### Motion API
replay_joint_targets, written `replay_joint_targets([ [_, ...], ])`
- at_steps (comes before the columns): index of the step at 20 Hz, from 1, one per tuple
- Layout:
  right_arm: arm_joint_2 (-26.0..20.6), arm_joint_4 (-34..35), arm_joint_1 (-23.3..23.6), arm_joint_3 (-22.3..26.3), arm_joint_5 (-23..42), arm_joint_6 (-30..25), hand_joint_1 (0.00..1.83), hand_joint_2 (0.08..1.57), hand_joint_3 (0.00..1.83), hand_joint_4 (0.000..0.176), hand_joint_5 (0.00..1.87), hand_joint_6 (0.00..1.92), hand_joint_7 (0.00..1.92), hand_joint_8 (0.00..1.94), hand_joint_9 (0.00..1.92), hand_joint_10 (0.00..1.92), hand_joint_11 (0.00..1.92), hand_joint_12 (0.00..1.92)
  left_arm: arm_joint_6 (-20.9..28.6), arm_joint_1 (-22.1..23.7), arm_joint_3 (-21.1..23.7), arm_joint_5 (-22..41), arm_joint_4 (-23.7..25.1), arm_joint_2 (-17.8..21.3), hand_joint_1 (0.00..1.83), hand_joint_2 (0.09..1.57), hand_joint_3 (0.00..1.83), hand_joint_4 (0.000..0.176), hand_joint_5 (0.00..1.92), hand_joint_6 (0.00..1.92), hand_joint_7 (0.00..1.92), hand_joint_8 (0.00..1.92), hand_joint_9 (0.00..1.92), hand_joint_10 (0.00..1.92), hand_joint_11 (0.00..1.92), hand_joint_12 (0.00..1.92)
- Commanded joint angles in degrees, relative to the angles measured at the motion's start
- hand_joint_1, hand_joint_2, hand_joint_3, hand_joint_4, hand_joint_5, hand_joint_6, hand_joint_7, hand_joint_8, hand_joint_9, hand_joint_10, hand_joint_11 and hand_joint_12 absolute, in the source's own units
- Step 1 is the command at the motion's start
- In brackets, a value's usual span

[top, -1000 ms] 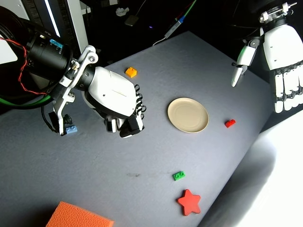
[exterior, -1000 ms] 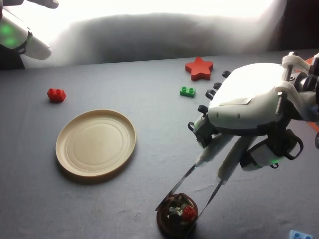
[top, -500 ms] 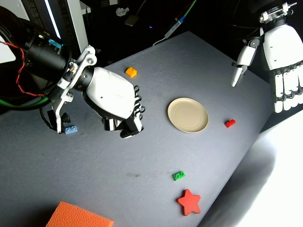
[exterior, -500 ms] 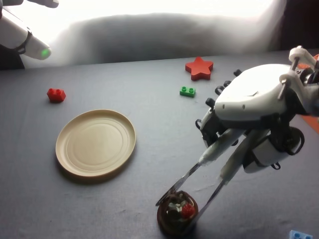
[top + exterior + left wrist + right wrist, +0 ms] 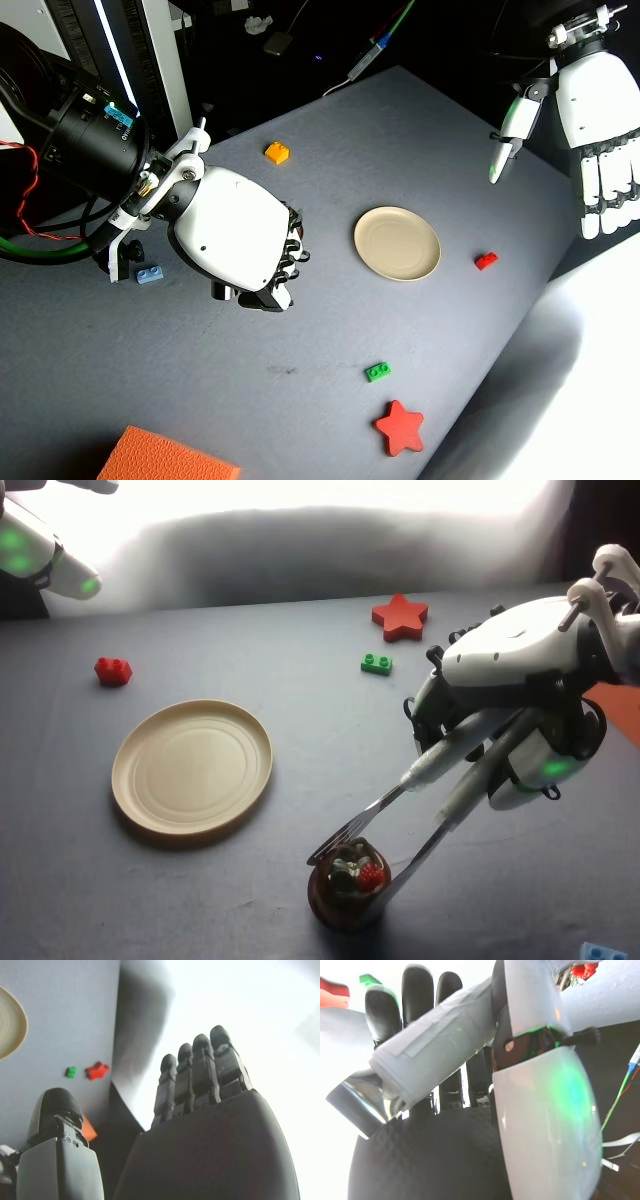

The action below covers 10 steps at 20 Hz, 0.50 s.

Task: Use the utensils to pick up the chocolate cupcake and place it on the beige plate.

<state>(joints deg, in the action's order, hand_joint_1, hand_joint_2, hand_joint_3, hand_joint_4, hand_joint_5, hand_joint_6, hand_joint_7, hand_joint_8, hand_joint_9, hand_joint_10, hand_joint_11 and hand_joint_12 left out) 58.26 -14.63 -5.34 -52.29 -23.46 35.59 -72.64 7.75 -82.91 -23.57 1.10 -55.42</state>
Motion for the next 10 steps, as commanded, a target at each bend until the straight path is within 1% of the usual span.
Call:
replay_joint_targets([
  [1, -0.21, -0.18, 1.21, -0.26, 5.01, -1.53, 1.49, 1.13, 0.0, 0.0, 0.95, 0.92, 0.91, 0.99, 0.94, 1.15, 0.67, 1.64, -0.34, 0.86, -0.23, 5.6, 0.35, 0.65, 0.41, 1.07, 0.0, 0.0, 0.13, 0.0, 0.11, 0.0, 0.08, 0.0, 0.0, 0.2],
  [2, -0.14, -0.18, 1.73, -0.76, 4.74, -2.89, 1.49, 1.13, 0.0, 0.0, 0.92, 0.97, 0.89, 1.01, 0.93, 1.16, 0.66, 1.64, -0.39, 0.86, -0.14, 5.58, 0.35, 0.66, 0.42, 1.07, 0.0, 0.0, 0.13, 0.0, 0.12, 0.0, 0.08, 0.0, 0.0, 0.21],
  [4, 0.29, -0.18, 2.44, -1.67, 4.27, -4.08, 1.49, 1.13, 0.0, 0.0, 0.94, 0.92, 0.88, 1.03, 0.93, 1.13, 0.69, 1.65, -0.8, 0.88, 0.02, 5.48, 0.35, 0.72, 0.43, 1.07, 0.0, 0.0, 0.13, 0.0, 0.12, 0.0, 0.09, 0.0, 0.0, 0.22],
  [5, 0.6, -0.18, 2.58, -2.24, 4.2, -4.76, 1.49, 1.12, 0.0, 0.0, 0.97, 0.86, 0.89, 1.02, 0.93, 1.11, 0.75, 1.62, -0.8, 0.91, -0.03, 5.5, 0.35, 0.72, 0.43, 1.07, 0.0, 0.0, 0.14, 0.0, 0.13, 0.01, 0.1, 0.01, 0.0, 0.21],
  [6, 1.23, -0.18, 2.74, -3.11, 4.2, -5.18, 1.49, 1.12, 0.0, 0.0, 0.96, 0.88, 0.91, 1.02, 0.94, 1.11, 0.7, 1.63, -0.8, 0.91, -0.15, 5.53, 0.35, 0.7, 0.42, 1.07, 0.0, 0.0, 0.14, 0.0, 0.15, 0.01, 0.11, 0.01, 0.0, 0.24],
  [7, 1.74, -0.18, 2.81, -3.75, 4.22, -5.66, 1.49, 1.12, 0.0, 0.0, 0.96, 0.88, 0.92, 1.0, 0.96, 1.1, 0.71, 1.62, -0.8, 0.91, -0.26, 5.58, 0.35, 0.64, 0.43, 1.07, 0.0, 0.0, 0.14, 0.0, 0.14, 0.0, 0.11, 0.0, 0.0, 0.23],
  [8, 2.69, -0.17, 2.95, -4.81, 4.43, -6.06, 1.4, 1.13, 0.0, 0.0, 0.93, 0.94, 0.91, 1.06, 0.91, 1.25, 0.68, 1.37, -0.8, 0.91, -0.35, 5.58, 0.35, 0.6, 0.42, 1.07, 0.0, 0.0, 0.14, 0.0, 0.13, 0.0, 0.1, 0.0, 0.0, 0.22],
  [9, 3.5, -0.17, 3.35, -5.84, 4.61, -6.11, 1.47, 1.13, 0.0, 0.0, 0.94, 0.89, 0.89, 1.09, 0.91, 1.2, 0.65, 1.6, -0.82, 0.91, -0.34, 5.58, 0.35, 0.59, 0.42, 1.07, 0.0, 0.0, 0.14, 0.0, 0.12, 0.0, 0.1, 0.0, 0.0, 0.2],
  [10, 4.42, -0.17, 3.75, -6.85, 5.09, -6.33, 1.48, 1.13, 0.0, 0.0, 0.96, 0.87, 0.88, 1.08, 0.93, 1.14, 0.7, 1.63, -0.82, 0.91, -0.3, 5.58, 0.34, 0.59, 0.41, 1.08, 0.0, 0.0, 0.14, 0.0, 0.13, 0.0, 0.09, 0.0, 0.0, 0.19],
])
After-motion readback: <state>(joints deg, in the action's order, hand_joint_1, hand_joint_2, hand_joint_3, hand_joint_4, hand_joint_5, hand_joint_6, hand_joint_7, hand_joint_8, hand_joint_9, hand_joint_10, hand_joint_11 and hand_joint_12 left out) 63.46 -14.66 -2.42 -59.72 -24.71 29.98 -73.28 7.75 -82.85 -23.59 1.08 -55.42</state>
